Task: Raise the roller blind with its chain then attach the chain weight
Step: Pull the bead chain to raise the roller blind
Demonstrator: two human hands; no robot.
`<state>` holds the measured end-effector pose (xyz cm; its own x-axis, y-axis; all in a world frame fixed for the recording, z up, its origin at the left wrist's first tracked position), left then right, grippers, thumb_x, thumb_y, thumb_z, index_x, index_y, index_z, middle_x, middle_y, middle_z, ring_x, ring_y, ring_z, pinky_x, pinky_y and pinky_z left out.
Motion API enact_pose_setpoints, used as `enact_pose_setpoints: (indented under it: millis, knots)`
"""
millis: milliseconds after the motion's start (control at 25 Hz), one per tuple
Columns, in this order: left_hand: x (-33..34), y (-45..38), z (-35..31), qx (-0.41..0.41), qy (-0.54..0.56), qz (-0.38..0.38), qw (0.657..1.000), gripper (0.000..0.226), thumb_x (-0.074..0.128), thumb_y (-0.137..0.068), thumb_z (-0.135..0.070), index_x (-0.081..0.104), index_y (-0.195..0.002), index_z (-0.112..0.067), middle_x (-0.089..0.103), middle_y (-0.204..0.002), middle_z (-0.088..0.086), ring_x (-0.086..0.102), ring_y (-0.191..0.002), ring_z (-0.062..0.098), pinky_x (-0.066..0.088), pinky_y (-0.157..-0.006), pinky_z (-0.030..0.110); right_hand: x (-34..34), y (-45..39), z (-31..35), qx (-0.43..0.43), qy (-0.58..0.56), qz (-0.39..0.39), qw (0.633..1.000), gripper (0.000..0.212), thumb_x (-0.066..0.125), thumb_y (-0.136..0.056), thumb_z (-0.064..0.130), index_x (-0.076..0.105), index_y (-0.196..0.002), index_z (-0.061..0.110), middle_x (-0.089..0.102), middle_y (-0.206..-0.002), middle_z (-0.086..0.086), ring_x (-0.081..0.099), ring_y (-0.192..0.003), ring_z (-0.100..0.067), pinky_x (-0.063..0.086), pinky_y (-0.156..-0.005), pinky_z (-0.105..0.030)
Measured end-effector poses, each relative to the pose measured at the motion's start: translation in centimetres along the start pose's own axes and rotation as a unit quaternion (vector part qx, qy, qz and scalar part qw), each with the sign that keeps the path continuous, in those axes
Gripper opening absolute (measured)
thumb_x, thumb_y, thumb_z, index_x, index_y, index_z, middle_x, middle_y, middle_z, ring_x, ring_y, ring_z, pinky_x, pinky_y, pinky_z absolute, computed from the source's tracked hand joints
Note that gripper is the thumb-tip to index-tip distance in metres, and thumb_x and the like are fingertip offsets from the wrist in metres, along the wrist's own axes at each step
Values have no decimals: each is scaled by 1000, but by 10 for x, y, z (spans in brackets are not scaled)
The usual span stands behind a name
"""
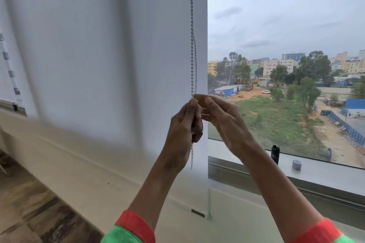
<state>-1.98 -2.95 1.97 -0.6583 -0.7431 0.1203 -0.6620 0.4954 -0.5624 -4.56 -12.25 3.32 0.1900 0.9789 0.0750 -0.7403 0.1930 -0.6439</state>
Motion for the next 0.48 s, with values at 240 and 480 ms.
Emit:
enact_pose_setpoints:
  millis: [240, 480]
  knots:
    - [7, 27, 36, -23, -59, 12, 998, 37, 35, -96, -36, 45, -72, -11, 38, -51, -1, 30, -45, 10, 29, -44, 19, 24, -33, 56, -34, -44, 13, 998, 26, 40, -98, 13, 63, -105, 4, 67, -75, -7, 59, -57, -13, 50, -57, -24]
    - [7, 25, 41, -38, -102, 32, 994, 37, 36, -97, -36, 53, -74, -13, 44, -51, -5, 36, -48, 9, 31, -47, 19, 12, -19, 46, -97, -39, -72, 992, 22, 44, -97, 11, 64, -87, 12, 46, -52, 4, 35, -43, -4, 27, -43, -14]
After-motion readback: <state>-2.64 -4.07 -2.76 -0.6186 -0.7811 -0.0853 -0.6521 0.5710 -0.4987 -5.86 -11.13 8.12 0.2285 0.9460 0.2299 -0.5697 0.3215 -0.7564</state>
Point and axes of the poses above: each hand's wrist, its own y-axis away from the middle knuckle, its own x-axis out of the palm, z = x × y, the point moved 8 cm from there along -y, towards the middle knuckle
